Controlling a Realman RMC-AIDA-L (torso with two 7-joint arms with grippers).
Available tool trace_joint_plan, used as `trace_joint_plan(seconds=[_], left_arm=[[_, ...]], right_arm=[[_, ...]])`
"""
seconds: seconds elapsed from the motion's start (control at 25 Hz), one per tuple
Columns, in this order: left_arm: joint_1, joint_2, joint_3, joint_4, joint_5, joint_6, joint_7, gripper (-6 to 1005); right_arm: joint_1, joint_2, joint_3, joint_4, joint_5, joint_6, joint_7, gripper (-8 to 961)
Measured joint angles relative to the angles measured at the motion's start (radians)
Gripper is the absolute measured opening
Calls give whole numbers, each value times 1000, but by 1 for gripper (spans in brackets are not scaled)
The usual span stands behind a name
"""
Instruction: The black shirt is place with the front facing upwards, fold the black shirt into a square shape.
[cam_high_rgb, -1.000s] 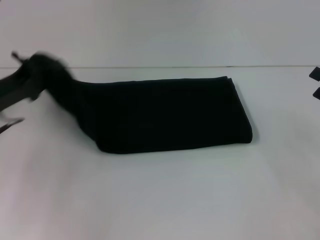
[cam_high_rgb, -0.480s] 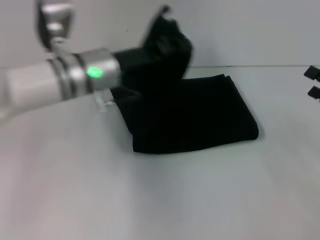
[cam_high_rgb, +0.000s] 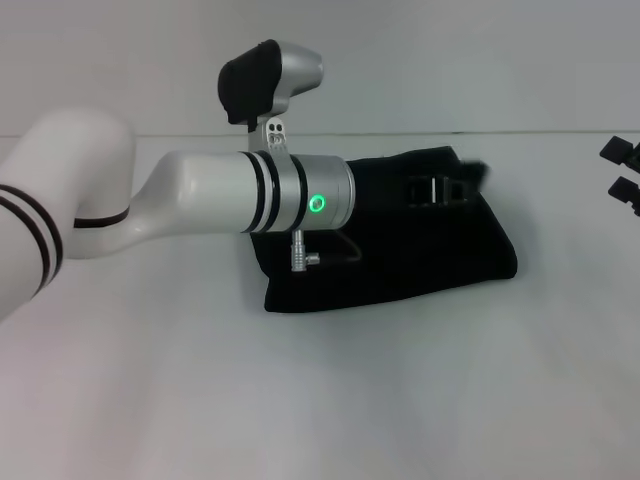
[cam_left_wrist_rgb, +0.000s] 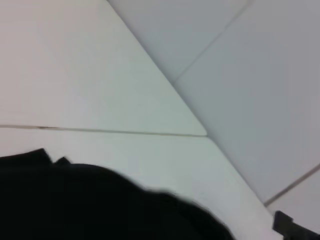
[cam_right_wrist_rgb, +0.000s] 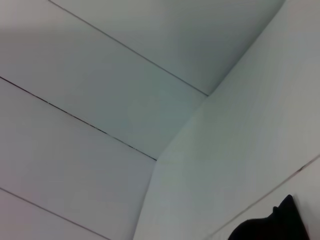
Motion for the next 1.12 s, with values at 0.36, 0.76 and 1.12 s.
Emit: trace_joint_plan(seconds=[0.36,0.76,1.12], left_arm=[[245,13,-85,331,-40,339,-17,363],[451,152,-197,320,-28,437,-219,806],[485,159,-220,344,18,513,-189,921]], right_arm=[[-1,-15,-6,0,-26,4,11,939],[173,-107,-36,-26,-379,30,187,939],[393,-108,-172,-91,-628,89,409,939]])
